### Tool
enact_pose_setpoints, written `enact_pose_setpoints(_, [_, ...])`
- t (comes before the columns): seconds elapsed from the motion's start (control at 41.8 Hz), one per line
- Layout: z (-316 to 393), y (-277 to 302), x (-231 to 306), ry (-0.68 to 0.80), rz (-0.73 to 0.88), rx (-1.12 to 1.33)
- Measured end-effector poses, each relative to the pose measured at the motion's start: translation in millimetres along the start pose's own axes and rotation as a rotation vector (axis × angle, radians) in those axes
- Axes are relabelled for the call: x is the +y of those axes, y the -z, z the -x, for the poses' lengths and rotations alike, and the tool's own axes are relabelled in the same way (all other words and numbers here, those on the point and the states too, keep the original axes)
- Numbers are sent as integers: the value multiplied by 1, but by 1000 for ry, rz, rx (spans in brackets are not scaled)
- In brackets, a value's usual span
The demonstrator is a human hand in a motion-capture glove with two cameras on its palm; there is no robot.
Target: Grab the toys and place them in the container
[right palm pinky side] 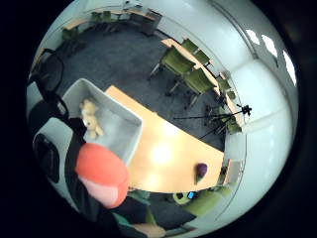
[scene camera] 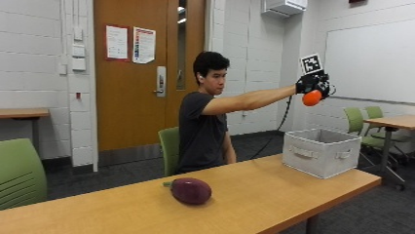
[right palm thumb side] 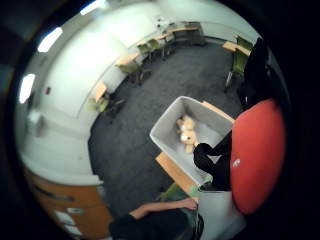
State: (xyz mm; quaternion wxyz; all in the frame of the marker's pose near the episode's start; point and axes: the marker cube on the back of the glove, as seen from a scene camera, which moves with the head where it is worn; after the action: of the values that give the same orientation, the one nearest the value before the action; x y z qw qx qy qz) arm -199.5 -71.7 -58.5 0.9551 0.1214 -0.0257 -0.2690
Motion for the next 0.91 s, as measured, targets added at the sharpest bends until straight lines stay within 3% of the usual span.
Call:
enact_pose_setpoints(0.168, [15, -22, -16, -45, 10, -173])
enact_pose_setpoints(0.383, [7, -55, -13, -94, 152, -141])
enact_pose_setpoints(0.598, [-23, -52, 13, 191, 120, -90])
enact_pose_setpoints(0.742, [16, -35, 17, -74, 125, -95])
enact_pose_setpoints(0.838, [-6, -32, 43, -80, 128, 123])
enact_pose_setpoints(0.909, [-45, -24, 71, -99, 125, 149])
